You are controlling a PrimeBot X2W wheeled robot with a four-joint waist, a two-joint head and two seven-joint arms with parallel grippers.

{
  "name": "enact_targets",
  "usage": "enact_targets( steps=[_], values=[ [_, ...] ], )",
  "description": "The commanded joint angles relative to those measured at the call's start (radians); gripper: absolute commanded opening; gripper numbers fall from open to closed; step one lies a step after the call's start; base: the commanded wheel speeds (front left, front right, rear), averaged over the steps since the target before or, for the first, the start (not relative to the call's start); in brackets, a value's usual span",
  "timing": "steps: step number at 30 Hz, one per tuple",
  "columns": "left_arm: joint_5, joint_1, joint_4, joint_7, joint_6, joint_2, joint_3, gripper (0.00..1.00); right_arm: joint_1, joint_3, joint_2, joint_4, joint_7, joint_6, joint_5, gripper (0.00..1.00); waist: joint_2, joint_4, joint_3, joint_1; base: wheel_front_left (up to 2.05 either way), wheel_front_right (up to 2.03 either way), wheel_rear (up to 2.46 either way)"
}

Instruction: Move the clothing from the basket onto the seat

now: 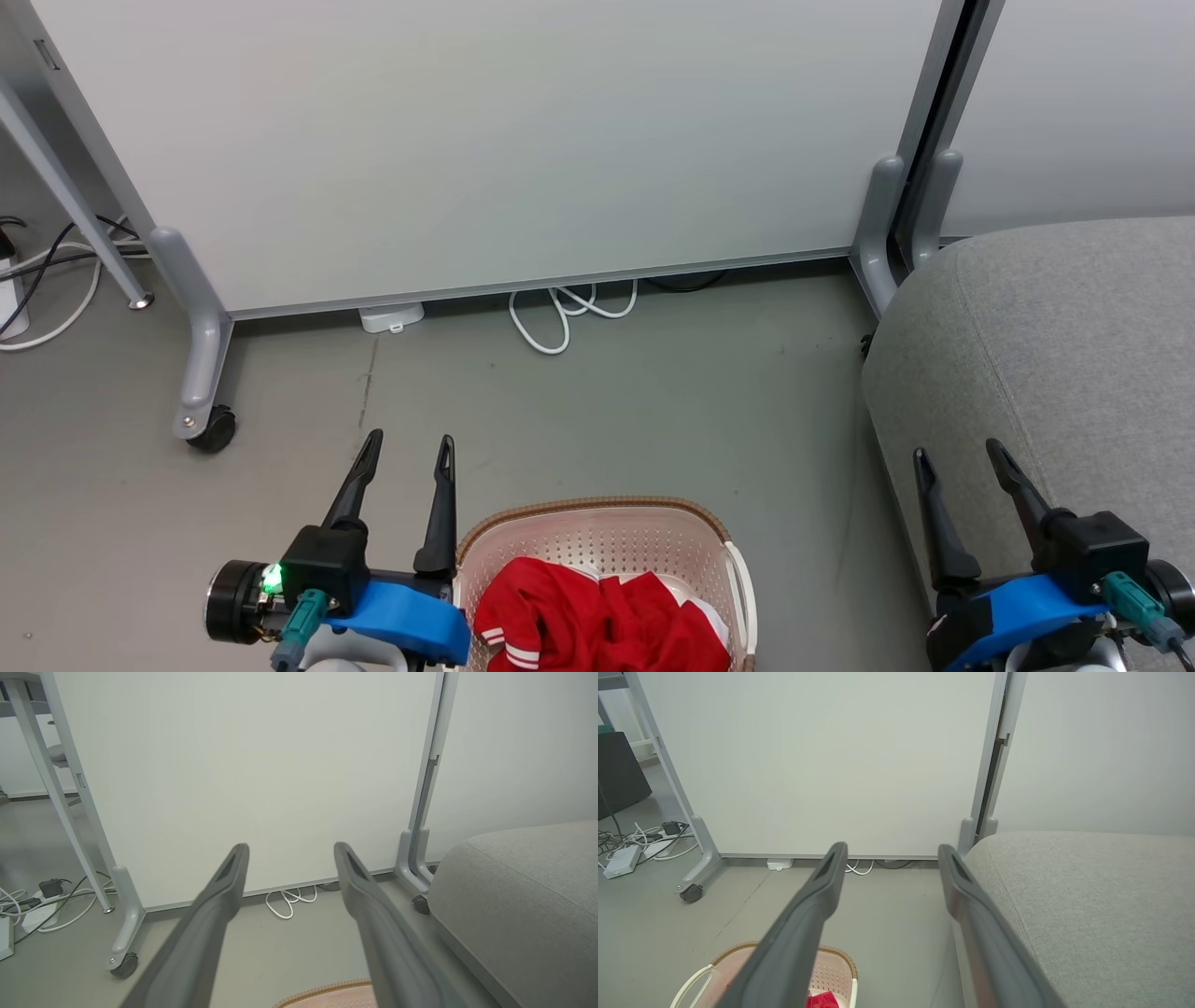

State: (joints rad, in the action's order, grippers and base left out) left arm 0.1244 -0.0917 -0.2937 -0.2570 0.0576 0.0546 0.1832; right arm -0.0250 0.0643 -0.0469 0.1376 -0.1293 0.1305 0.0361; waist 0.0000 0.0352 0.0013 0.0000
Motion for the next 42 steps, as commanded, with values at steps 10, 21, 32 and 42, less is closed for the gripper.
enact_targets(
  steps=[10, 21, 32, 42],
  values=[
    [-0.029, 0.003, 0.001, -0.010, 0.001, -0.002, 0.003, 1.00, 0.011, -0.002, -0.006, -0.011, -0.008, 0.000, -0.022, 1.00, 0.0000, -0.002, 0.004, 0.0000, 0.00, 0.00, 0.00],
    [-0.022, -0.014, -0.008, -0.010, 0.002, -0.004, 0.003, 1.00, -0.016, -0.003, -0.006, -0.017, -0.012, 0.000, -0.018, 1.00, 0.0000, -0.006, 0.048, 0.0000, 0.00, 0.00, 0.00],
    [-0.022, -0.101, -0.104, -0.009, 0.010, -0.004, 0.012, 1.00, -0.111, -0.036, -0.006, -0.066, -0.018, 0.000, -0.014, 1.00, 0.0000, -0.066, 0.271, 0.0000, 0.00, 0.00, 0.00],
    [-0.031, -0.285, -0.357, -0.008, 0.018, 0.010, 0.011, 1.00, -0.237, -0.086, -0.005, -0.074, -0.052, 0.000, 0.002, 1.00, 0.0000, -0.172, 0.533, 0.0000, 0.00, 0.00, 0.00]
  ],
)
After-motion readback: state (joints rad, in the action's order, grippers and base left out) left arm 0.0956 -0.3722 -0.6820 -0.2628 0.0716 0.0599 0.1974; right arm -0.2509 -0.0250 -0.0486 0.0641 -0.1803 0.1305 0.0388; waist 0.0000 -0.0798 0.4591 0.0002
